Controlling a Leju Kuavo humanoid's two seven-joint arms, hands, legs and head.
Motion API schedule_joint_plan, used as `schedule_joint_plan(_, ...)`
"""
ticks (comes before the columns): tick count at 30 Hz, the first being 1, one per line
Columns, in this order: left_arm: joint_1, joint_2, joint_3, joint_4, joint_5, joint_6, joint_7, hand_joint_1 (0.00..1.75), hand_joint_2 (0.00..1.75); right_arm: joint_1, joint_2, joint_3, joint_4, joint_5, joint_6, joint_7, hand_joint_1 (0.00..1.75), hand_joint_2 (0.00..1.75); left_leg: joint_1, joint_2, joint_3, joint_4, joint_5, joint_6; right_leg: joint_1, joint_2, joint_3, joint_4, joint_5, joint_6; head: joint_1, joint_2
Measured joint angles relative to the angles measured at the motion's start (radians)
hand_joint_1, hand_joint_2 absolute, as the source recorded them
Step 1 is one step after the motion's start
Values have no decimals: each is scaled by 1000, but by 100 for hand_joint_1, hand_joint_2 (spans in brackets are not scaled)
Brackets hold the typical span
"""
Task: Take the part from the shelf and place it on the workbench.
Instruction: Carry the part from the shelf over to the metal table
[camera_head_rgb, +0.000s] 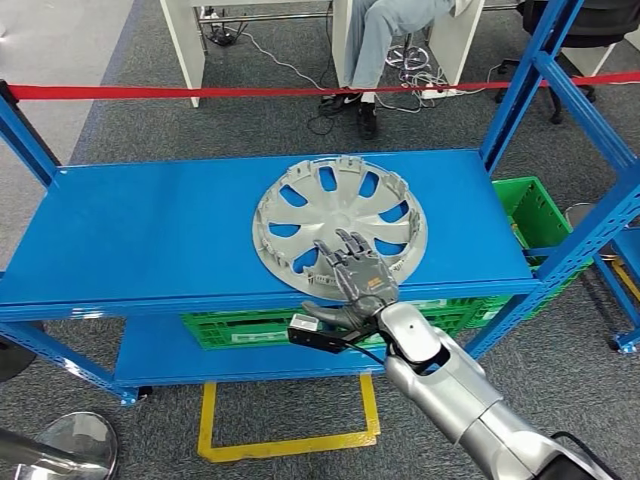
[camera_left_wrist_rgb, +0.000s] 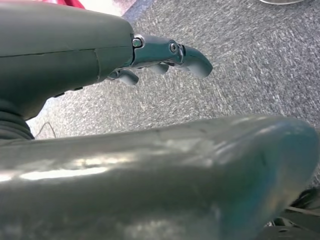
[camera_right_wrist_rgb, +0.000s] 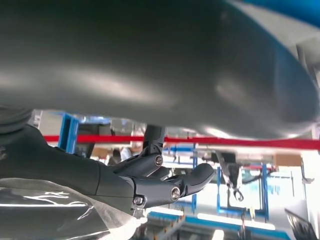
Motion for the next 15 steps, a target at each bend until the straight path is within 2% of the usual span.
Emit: schedule_joint_plan(15,32,-13,20,-8,-10,0,55,0,0,9,16,20,71,-36,7,-5,0,0,0,0,0,0,0,0,0,0,0,0,0,0,0,0)
